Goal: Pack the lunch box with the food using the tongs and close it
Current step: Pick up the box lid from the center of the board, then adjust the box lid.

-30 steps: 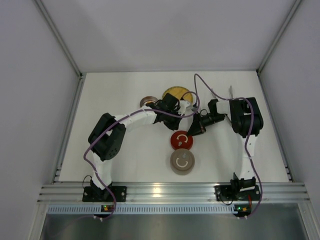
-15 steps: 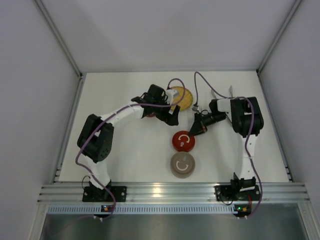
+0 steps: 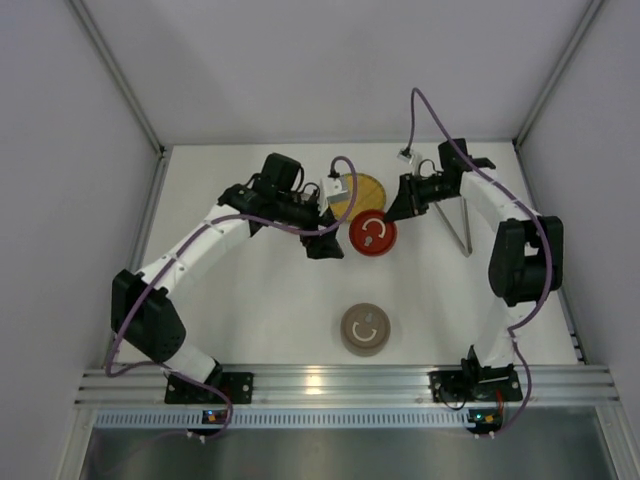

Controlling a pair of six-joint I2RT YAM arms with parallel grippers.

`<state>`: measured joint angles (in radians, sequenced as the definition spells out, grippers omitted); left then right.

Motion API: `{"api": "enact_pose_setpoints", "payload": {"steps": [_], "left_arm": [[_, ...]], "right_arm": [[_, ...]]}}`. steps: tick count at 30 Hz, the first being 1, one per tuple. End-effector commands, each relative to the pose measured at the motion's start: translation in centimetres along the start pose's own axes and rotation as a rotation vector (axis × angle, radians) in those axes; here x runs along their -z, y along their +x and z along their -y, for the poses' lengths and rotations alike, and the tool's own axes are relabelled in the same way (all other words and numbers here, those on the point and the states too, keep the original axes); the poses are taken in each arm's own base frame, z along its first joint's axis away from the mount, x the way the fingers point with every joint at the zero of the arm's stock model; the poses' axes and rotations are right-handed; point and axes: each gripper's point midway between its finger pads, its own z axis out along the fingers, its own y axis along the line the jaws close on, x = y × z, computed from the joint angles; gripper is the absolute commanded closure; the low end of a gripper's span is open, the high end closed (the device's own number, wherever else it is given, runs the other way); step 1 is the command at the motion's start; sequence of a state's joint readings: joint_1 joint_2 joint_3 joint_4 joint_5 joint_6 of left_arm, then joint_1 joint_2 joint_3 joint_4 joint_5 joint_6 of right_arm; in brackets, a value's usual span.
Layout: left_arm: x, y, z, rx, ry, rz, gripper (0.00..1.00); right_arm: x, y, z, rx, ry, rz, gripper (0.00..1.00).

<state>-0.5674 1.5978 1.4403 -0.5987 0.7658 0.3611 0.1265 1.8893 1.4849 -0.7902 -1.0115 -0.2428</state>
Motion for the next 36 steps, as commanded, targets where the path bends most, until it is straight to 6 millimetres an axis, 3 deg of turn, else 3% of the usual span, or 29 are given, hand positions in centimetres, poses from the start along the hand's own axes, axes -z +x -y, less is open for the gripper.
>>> {"api": "enact_pose_setpoints", "payload": {"steps": [1, 9, 11, 12, 14, 18, 30, 36], "left_arm": [[2.6, -0.8, 3.8, -0.263, 0.134, 0.044, 0.12], [3.9, -0.3, 5.5, -0.515, 0.103, -0.020, 0.16], [4.7, -1.3, 6.3, -0.610, 0.059, 0.007, 0.17], [4.3, -0.7, 6.4, -0.640, 0.041, -0.009, 0.17], [4.5, -2.1, 6.6, -0.708, -0.016, 0.031, 0.17], [3.0, -1.7, 6.7, -0.710, -0.029, -0.002, 0.18], [1.0, -0.4, 5.8, -0.762, -0.049, -0.104, 0.14], [0.8, -1.0, 4.9, -0.784, -0.100, -0.086, 0.15]], "right_arm": [[1.8, -1.7, -3.4, 0.091, 0.009, 0.006, 1.00], [-0.5, -0.3, -9.8, 0.232, -0.004, -0.038, 1.00], [-1.3, -0.1, -10.8, 0.237, -0.015, -0.038, 1.00], [-1.4, -0.2, -11.2, 0.243, -0.009, -0.030, 1.00], [-1.8, -0.2, -12.3, 0.254, -0.021, -0.026, 1.00], [-2.1, -0.4, -14.2, 0.280, -0.018, -0.017, 1.00], [-1.4, -0.4, -17.4, 0.333, -0.020, 0.016, 1.00], [-1.4, 0.1, -18.2, 0.368, -0.015, 0.009, 1.00]]}}
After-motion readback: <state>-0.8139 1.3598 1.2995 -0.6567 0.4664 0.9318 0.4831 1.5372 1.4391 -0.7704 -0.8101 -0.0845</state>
